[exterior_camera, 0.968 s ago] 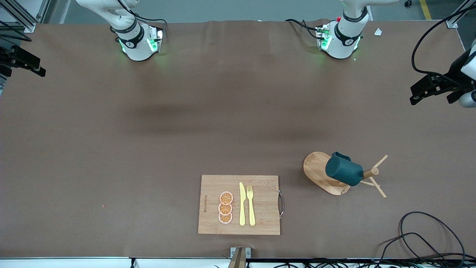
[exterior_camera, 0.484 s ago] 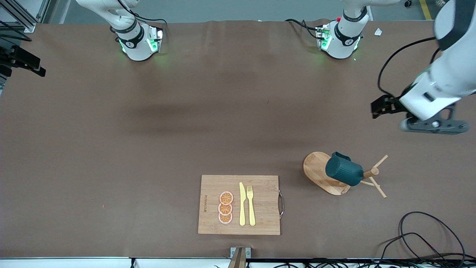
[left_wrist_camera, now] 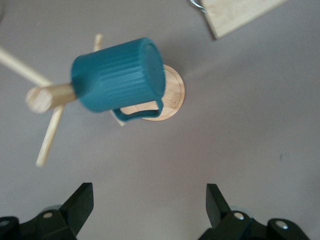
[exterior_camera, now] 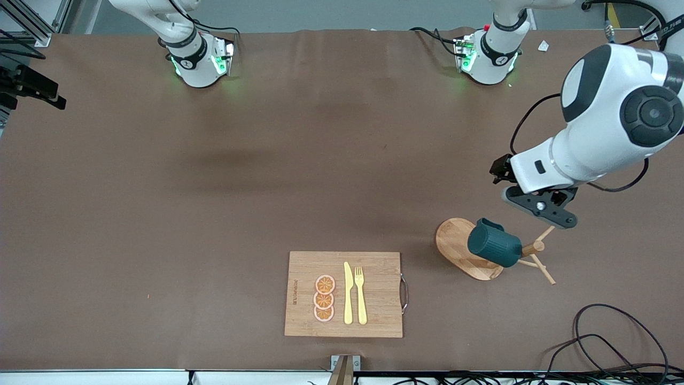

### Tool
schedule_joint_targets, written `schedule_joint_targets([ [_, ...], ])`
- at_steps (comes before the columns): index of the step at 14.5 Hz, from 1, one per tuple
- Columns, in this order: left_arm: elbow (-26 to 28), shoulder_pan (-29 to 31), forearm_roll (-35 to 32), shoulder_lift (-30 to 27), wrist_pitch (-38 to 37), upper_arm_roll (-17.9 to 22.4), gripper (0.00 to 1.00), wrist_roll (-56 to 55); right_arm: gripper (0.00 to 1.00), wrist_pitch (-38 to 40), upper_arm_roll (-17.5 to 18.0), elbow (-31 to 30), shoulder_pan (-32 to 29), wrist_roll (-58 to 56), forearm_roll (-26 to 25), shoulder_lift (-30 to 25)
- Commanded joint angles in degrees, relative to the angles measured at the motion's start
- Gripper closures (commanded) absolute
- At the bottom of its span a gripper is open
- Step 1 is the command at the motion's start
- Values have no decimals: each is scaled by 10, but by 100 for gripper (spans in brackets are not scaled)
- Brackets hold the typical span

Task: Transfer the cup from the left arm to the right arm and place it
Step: 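Lower the left gripper over the teal mug on the stand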

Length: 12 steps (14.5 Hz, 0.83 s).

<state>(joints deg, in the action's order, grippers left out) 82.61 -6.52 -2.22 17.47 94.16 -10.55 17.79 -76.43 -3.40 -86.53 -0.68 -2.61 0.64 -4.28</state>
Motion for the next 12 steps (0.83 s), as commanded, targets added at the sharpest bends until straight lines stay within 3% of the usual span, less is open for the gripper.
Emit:
schedule_joint_targets([
  [1,-7,-3,-7,12,4,-8,2,149,0,0,8,-14,-12,-7,-5,-14],
  [6,-4,0,-9,48,83,-8,1,453,0,0,8,-14,-12,-7,-5,-15],
  [12,-3,10,-17,84,179,-7,1,666,0,0,8,-14,-12,-7,-5,-15],
])
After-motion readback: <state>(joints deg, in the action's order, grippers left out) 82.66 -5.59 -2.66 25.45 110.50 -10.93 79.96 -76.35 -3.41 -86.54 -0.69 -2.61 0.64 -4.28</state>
